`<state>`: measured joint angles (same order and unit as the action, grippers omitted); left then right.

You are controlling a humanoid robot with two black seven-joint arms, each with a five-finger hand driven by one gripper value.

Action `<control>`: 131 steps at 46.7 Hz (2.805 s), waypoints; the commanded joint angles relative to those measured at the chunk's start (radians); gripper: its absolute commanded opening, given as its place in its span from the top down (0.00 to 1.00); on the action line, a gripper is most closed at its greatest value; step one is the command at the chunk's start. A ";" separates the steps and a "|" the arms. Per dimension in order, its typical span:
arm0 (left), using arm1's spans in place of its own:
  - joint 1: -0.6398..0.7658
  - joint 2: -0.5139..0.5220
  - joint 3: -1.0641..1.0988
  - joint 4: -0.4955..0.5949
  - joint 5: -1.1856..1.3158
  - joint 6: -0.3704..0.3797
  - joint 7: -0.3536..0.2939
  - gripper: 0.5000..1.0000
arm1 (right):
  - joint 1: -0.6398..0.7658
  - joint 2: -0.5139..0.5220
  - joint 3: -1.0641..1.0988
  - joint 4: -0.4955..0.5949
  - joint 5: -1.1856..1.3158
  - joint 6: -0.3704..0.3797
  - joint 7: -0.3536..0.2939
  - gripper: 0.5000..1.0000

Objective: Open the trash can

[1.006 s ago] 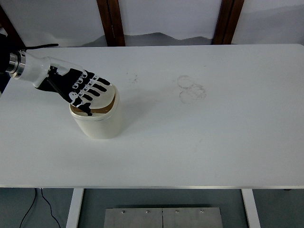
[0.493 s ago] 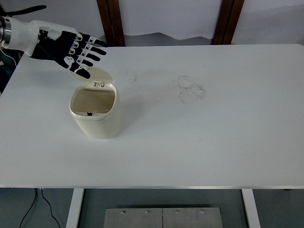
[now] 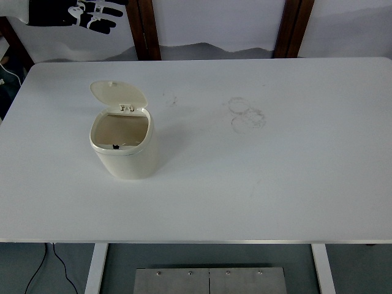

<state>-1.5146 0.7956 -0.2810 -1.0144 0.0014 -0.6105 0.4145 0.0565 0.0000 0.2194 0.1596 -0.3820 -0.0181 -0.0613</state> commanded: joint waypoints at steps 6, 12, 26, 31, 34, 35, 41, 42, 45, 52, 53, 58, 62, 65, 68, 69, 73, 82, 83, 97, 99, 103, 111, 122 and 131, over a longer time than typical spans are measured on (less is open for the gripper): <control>0.010 -0.036 -0.056 0.106 -0.014 0.000 -0.045 0.00 | -0.001 0.000 0.000 0.000 0.000 0.000 0.000 0.01; 0.017 -0.038 -0.073 0.157 -0.093 0.000 -0.082 0.00 | -0.003 0.000 0.000 0.000 0.000 0.000 0.000 0.01; 0.048 -0.058 -0.096 0.352 -0.270 0.000 -0.161 0.00 | -0.004 0.000 0.000 0.000 0.000 0.000 0.000 0.01; 0.077 -0.059 -0.129 0.399 -0.293 0.000 -0.204 0.00 | -0.004 0.000 0.001 0.000 0.000 0.000 -0.002 0.01; 0.102 -0.059 -0.150 0.413 -0.310 0.000 -0.221 0.00 | -0.004 0.000 0.000 0.000 0.000 0.000 -0.002 0.01; 0.111 -0.058 -0.159 0.415 -0.316 0.000 -0.221 0.00 | -0.004 0.000 0.001 0.000 0.000 0.000 -0.002 0.01; 0.184 -0.058 -0.219 0.416 -0.360 0.034 -0.221 0.00 | -0.004 0.000 0.000 0.000 0.000 0.000 -0.002 0.01; 0.201 -0.058 -0.230 0.418 -0.366 0.037 -0.221 0.00 | -0.004 0.000 0.000 0.000 0.000 0.000 -0.002 0.01; 0.247 -0.058 -0.262 0.416 -0.385 0.043 -0.221 0.00 | -0.004 0.000 0.000 0.000 0.000 0.000 -0.002 0.01; 0.349 -0.058 -0.351 0.416 -0.420 0.044 -0.223 0.00 | -0.006 0.000 0.001 0.000 0.000 0.001 -0.002 0.01; 0.362 -0.058 -0.360 0.416 -0.420 0.044 -0.223 0.00 | -0.006 0.000 0.001 0.000 0.000 0.000 -0.002 0.01; 0.415 -0.065 -0.394 0.418 -0.423 0.046 -0.223 0.00 | -0.006 0.000 0.000 0.000 0.000 0.000 -0.002 0.01; 0.459 -0.068 -0.415 0.419 -0.437 0.048 -0.224 0.00 | -0.006 0.000 0.000 0.000 0.000 0.000 -0.003 0.01; 0.499 -0.068 -0.431 0.433 -0.455 0.048 -0.224 0.00 | -0.006 0.000 0.000 0.000 0.000 0.000 -0.003 0.01; 0.539 -0.072 -0.446 0.456 -0.472 0.046 -0.224 0.00 | -0.006 0.000 0.000 0.000 0.000 0.000 -0.003 0.01; 0.551 -0.072 -0.449 0.462 -0.474 0.046 -0.224 0.00 | -0.006 0.000 0.000 0.000 0.000 0.000 -0.005 0.01; 0.597 -0.085 -0.466 0.485 -0.481 0.041 -0.224 0.00 | -0.006 0.000 0.000 0.000 0.000 0.000 -0.003 0.01; 0.691 -0.107 -0.541 0.508 -0.489 0.038 -0.261 0.00 | -0.006 0.000 0.000 0.000 0.000 0.000 -0.005 0.01; 0.700 -0.113 -0.549 0.508 -0.494 0.038 -0.266 0.00 | -0.006 0.000 0.000 0.000 0.000 0.000 -0.003 0.01; 0.794 -0.167 -0.577 0.554 -0.547 0.044 -0.269 0.00 | -0.015 0.000 0.000 0.000 0.000 0.000 -0.003 0.01; 0.800 -0.167 -0.577 0.566 -0.547 0.044 -0.269 0.00 | -0.015 0.000 0.000 0.000 0.000 0.000 -0.003 0.01; 0.812 -0.174 -0.577 0.594 -0.547 0.040 -0.269 0.00 | -0.015 0.000 0.000 0.000 0.000 0.000 -0.003 0.01; 0.841 -0.179 -0.577 0.600 -0.547 0.040 -0.269 0.00 | -0.015 0.000 0.000 0.000 0.000 0.000 -0.003 0.01; 0.852 -0.179 -0.577 0.600 -0.546 0.040 -0.269 0.00 | -0.015 0.000 0.000 0.000 0.000 0.000 -0.003 0.01; 0.852 -0.179 -0.577 0.600 -0.546 0.040 -0.269 0.00 | -0.015 0.000 0.000 0.000 0.000 0.001 -0.002 0.01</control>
<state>-0.6628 0.6171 -0.8568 -0.4140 -0.5446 -0.5707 0.1457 0.0414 0.0000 0.2193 0.1595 -0.3820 -0.0185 -0.0644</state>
